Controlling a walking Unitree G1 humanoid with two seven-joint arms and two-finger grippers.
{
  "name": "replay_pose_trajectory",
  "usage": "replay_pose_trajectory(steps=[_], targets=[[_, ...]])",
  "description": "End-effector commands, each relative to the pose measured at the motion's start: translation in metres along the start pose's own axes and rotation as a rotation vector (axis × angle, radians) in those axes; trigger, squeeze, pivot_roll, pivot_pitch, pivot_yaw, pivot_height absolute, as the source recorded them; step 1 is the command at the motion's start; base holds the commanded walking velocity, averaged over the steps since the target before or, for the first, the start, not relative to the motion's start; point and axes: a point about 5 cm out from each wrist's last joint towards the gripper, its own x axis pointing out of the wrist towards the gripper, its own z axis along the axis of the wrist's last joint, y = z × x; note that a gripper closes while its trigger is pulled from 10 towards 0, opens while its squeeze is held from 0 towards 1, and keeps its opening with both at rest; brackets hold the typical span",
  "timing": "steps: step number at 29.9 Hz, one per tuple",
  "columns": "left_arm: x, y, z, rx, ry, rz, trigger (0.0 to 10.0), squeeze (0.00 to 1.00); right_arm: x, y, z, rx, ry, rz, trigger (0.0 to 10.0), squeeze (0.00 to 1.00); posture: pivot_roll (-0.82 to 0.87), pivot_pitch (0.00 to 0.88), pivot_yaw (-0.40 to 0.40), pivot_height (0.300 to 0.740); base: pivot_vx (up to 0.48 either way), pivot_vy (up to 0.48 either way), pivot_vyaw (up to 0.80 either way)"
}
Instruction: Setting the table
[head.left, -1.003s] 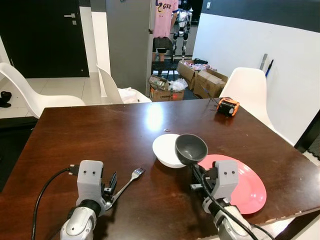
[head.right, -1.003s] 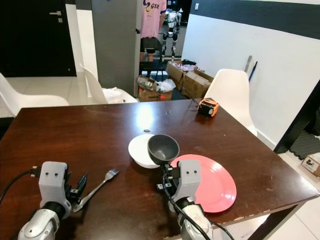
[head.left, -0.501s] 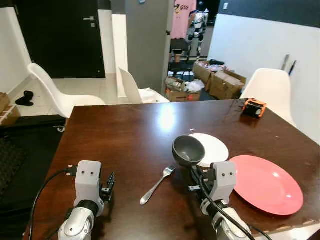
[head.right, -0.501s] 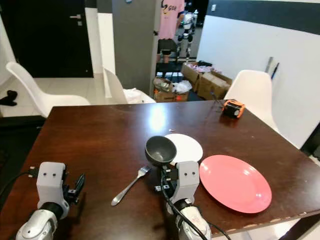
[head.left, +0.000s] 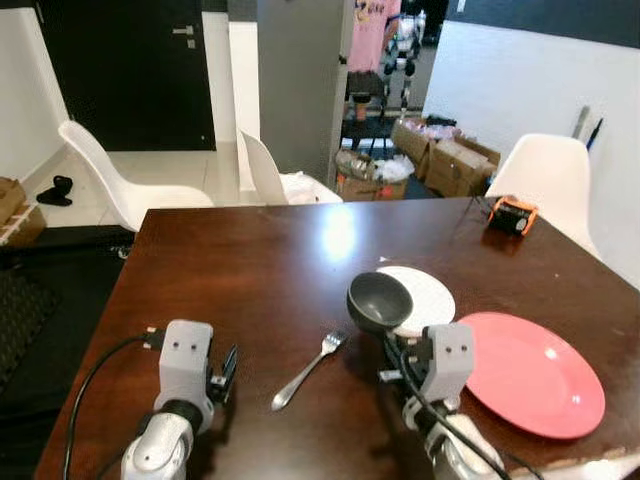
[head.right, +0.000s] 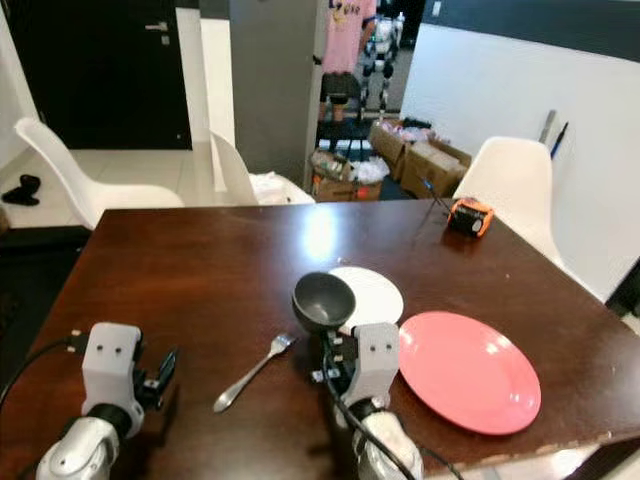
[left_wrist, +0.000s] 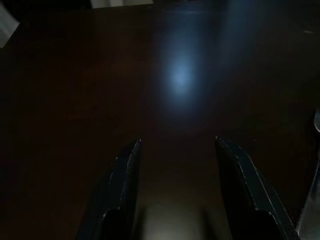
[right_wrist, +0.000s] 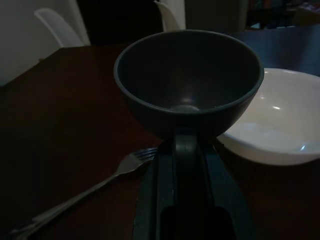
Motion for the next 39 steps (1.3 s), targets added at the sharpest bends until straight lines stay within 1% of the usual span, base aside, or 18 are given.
replay_pose_trajectory(steps=[1, 3, 8, 39], targets=[[-0.0014, -0.0026, -0.0075, 0.002, 0.028, -0.006, 10.0, 0.0, -0.0011, -0.0032, -0.0003, -0.011, -0.001, -0.01, 10.0, 0.0, 0.01, 0.063, 0.031, 0.74, 0.0, -0.379, 0.0], [-0.0014, -0.0025, -0.0077, 0.002, 0.029, -0.006, 10.0, 0.0, -0.0011, -0.0032, -0.0002, -0.011, -0.001, -0.009, 10.0, 0.0, 0.0, 0.062, 0.031, 0.74, 0.0, -0.349, 0.0], [-0.0011, -0.0017, -0.0086, -0.016, 0.034, 0.004, 10.0, 0.0, -0.0008, -0.0031, -0.0003, -0.012, -0.001, -0.007, 10.0, 0.0, 0.0, 0.059, 0.03, 0.74, 0.0, 0.0, 0.0], [-0.0009, -0.0006, -0.01, -0.007, 0.045, 0.004, 10.0, 0.0, -0.001, -0.0029, -0.0013, -0.002, 0.003, -0.013, 10.0, 0.0, 0.01, 0.068, 0.035, 0.74, 0.0, 0.0, 0.0]])
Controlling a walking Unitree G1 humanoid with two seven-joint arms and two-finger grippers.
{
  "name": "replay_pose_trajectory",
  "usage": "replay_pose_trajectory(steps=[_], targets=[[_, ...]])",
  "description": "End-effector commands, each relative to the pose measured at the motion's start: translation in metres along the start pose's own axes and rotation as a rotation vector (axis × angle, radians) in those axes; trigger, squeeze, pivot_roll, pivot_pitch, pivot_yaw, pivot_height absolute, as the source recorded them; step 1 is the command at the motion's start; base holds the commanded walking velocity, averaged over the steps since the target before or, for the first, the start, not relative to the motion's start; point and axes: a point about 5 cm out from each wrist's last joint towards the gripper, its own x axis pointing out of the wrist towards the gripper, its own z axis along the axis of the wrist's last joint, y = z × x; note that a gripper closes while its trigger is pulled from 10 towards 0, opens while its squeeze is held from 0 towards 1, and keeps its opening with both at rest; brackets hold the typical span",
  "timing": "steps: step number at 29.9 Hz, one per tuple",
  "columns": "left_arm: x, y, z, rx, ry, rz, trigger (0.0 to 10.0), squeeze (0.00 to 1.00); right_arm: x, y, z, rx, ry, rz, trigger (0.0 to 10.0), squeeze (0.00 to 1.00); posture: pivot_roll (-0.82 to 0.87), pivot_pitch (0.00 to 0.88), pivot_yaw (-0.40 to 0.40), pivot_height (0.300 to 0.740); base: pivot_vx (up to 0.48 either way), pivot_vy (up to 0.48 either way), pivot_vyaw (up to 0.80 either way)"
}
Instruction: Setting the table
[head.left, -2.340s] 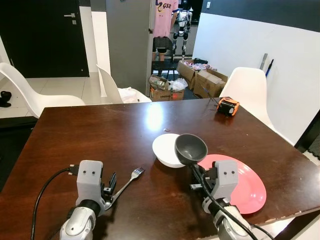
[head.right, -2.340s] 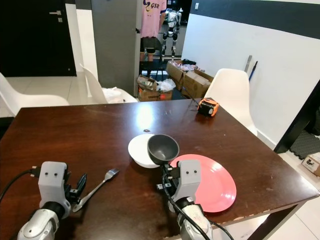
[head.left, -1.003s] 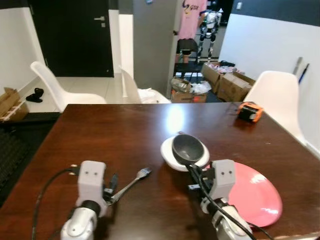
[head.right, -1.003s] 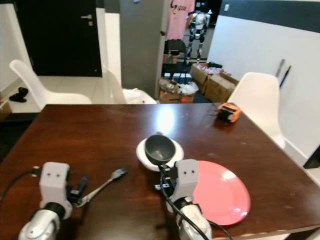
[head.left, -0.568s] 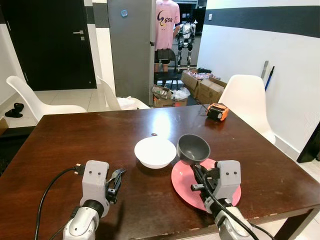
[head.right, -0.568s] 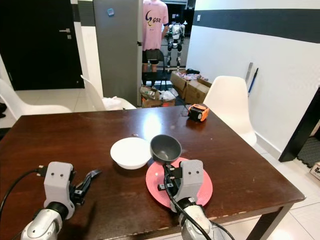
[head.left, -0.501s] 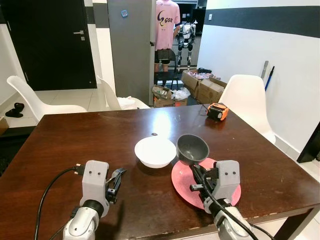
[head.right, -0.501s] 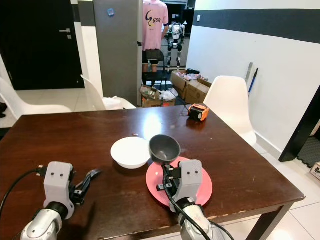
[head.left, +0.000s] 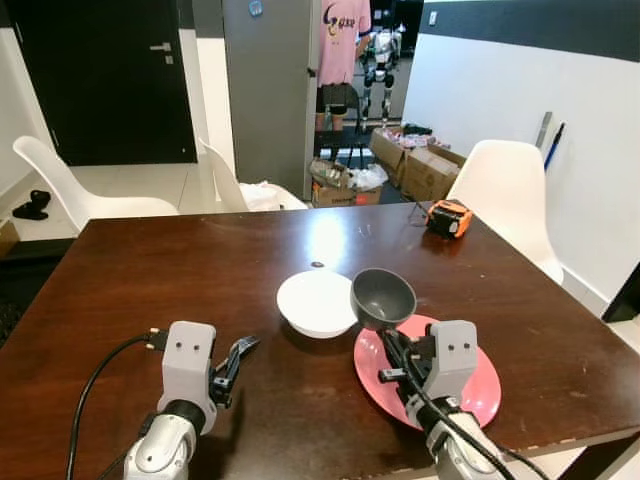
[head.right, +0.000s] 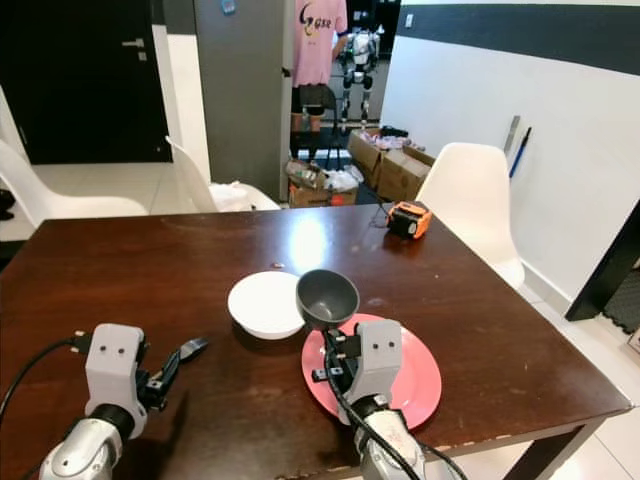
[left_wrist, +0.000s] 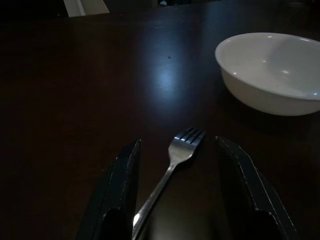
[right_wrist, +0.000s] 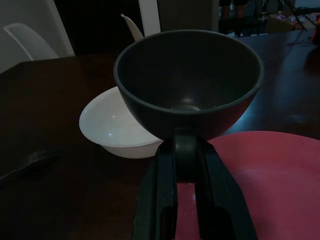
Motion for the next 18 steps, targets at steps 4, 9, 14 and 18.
replay_pose_trajectory(steps=[4, 9, 14, 18], targets=[[-0.0018, 0.0021, -0.0084, 0.005, 0.041, 0.008, 10.0, 0.0, -0.0016, 0.0009, -0.0028, 0.003, 0.009, -0.001, 10.0, 0.0, 0.01, 0.068, 0.035, 0.74, 0.0, 0.0, 0.0], [-0.0019, 0.0015, -0.0087, 0.004, 0.041, 0.007, 10.0, 0.0, -0.0019, 0.0005, -0.0028, 0.001, 0.009, -0.002, 10.0, 0.0, 0.0, 0.069, 0.034, 0.74, 0.0, 0.0, 0.0], [-0.002, 0.0011, -0.0088, 0.002, 0.041, 0.007, 10.0, 0.0, -0.0022, 0.0003, -0.0028, 0.001, 0.009, -0.002, 10.0, 0.0, 0.0, 0.069, 0.033, 0.74, 0.0, 0.0, 0.0], [-0.0022, 0.0011, -0.009, 0.002, 0.041, 0.008, 10.0, 0.0, -0.0024, 0.0004, -0.0028, 0.0, 0.009, -0.002, 10.0, 0.0, 0.01, 0.07, 0.033, 0.74, 0.0, 0.0, 0.0]])
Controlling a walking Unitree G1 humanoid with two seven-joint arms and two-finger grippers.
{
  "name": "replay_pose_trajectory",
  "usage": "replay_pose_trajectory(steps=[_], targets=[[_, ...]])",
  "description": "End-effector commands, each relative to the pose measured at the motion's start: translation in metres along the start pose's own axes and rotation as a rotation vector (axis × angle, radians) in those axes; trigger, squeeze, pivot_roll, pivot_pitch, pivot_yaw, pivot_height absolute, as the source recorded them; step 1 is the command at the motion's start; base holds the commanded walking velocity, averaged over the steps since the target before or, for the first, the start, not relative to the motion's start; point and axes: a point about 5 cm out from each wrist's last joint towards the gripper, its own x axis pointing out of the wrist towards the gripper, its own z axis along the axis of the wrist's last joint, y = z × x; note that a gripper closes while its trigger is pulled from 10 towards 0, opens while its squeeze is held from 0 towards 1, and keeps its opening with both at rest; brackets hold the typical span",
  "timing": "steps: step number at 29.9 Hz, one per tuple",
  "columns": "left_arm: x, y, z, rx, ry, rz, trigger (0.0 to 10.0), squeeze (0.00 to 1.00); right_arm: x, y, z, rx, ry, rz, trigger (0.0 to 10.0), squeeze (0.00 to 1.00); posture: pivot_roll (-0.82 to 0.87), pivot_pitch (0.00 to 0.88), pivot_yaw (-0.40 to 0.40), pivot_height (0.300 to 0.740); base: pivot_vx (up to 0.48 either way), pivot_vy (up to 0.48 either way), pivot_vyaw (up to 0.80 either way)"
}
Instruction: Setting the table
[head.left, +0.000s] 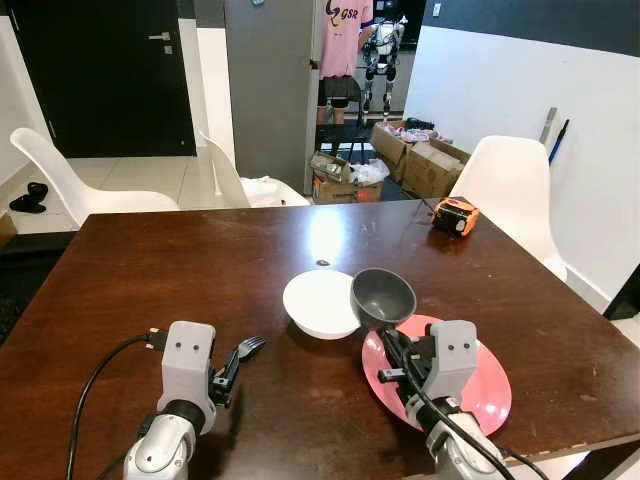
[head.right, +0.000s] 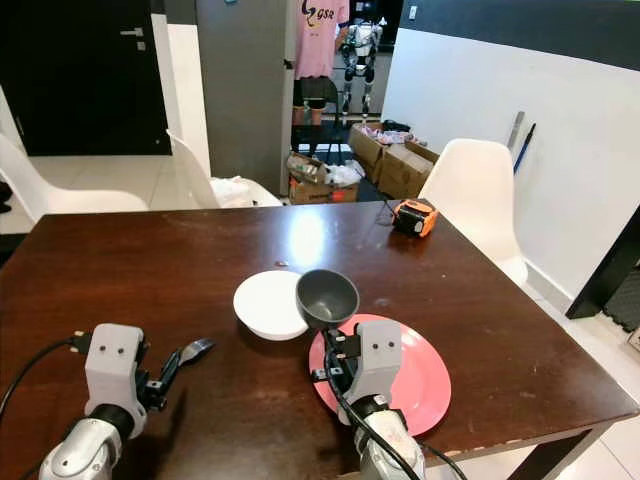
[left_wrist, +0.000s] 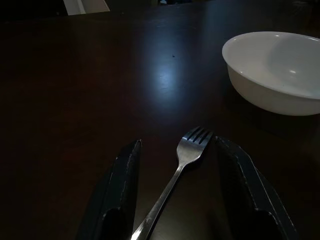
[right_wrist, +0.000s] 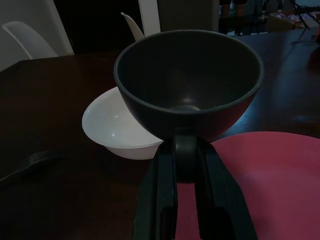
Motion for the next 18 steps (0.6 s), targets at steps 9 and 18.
replay_pose_trajectory(steps=[9, 18], targets=[[-0.0029, 0.0013, -0.009, 0.002, 0.042, 0.009, 10.0, 0.0, -0.0026, 0.0008, -0.0024, 0.001, 0.008, -0.001, 10.0, 0.0, 0.01, 0.073, 0.032, 0.74, 0.0, 0.0, 0.0], [-0.0033, 0.0015, -0.0092, 0.002, 0.043, 0.01, 10.0, 0.0, -0.0029, 0.0013, -0.002, 0.0, 0.004, 0.0, 10.0, 0.0, 0.01, 0.074, 0.032, 0.74, 0.0, 0.0, 0.0]])
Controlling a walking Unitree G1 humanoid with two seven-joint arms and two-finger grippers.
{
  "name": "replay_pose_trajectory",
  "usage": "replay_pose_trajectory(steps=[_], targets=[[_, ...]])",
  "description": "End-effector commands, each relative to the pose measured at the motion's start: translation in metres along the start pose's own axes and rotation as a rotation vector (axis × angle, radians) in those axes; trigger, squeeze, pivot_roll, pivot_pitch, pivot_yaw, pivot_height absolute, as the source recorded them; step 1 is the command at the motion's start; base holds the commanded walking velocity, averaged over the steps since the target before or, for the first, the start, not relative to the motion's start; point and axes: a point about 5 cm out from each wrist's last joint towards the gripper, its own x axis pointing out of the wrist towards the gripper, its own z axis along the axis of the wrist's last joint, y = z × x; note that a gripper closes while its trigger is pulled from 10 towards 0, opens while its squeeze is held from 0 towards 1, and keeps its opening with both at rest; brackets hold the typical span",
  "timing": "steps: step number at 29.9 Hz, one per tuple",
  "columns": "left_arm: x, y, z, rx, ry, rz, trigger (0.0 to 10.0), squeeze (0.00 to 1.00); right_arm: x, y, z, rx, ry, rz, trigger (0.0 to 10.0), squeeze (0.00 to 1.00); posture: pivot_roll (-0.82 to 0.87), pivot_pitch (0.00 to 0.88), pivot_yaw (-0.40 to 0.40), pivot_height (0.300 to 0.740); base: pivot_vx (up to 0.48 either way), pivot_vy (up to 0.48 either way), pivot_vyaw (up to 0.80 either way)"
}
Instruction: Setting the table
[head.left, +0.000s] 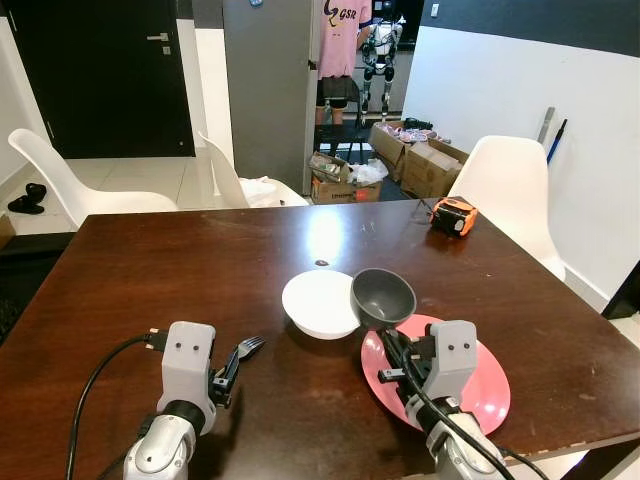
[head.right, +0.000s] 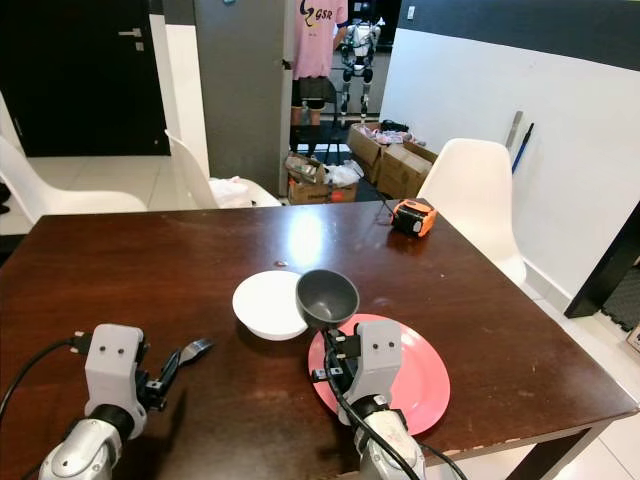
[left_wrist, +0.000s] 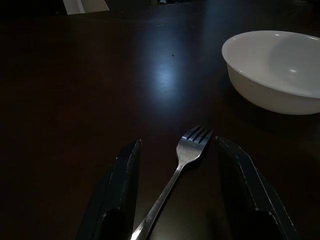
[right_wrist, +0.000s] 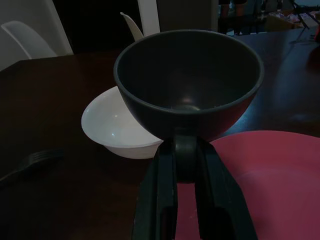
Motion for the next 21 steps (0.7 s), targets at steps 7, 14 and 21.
replay_pose_trajectory(steps=[7, 14, 21], targets=[[-0.003, 0.002, -0.008, 0.002, 0.035, 0.017, 10.0, 0.0, -0.002, 0.001, -0.002, 0.0, 0.003, 0.001, 10.0, 0.0, 0.01, 0.076, 0.032, 0.74, 0.0, 0.0, 0.0], [-0.008, 0.054, 0.004, 0.034, -0.048, 0.411, 10.0, 0.0, 0.005, 0.013, 0.002, -0.022, -0.014, 0.067, 10.0, 0.0, 0.02, 0.079, 0.025, 0.74, 0.0, 0.0, 0.0], [-0.005, 0.065, 0.012, 0.05, -0.062, 0.375, 10.0, 0.0, 0.016, 0.026, 0.007, -0.008, -0.032, 0.129, 10.0, 0.0, 0.03, 0.077, 0.028, 0.74, 0.0, 0.0, 0.0]])
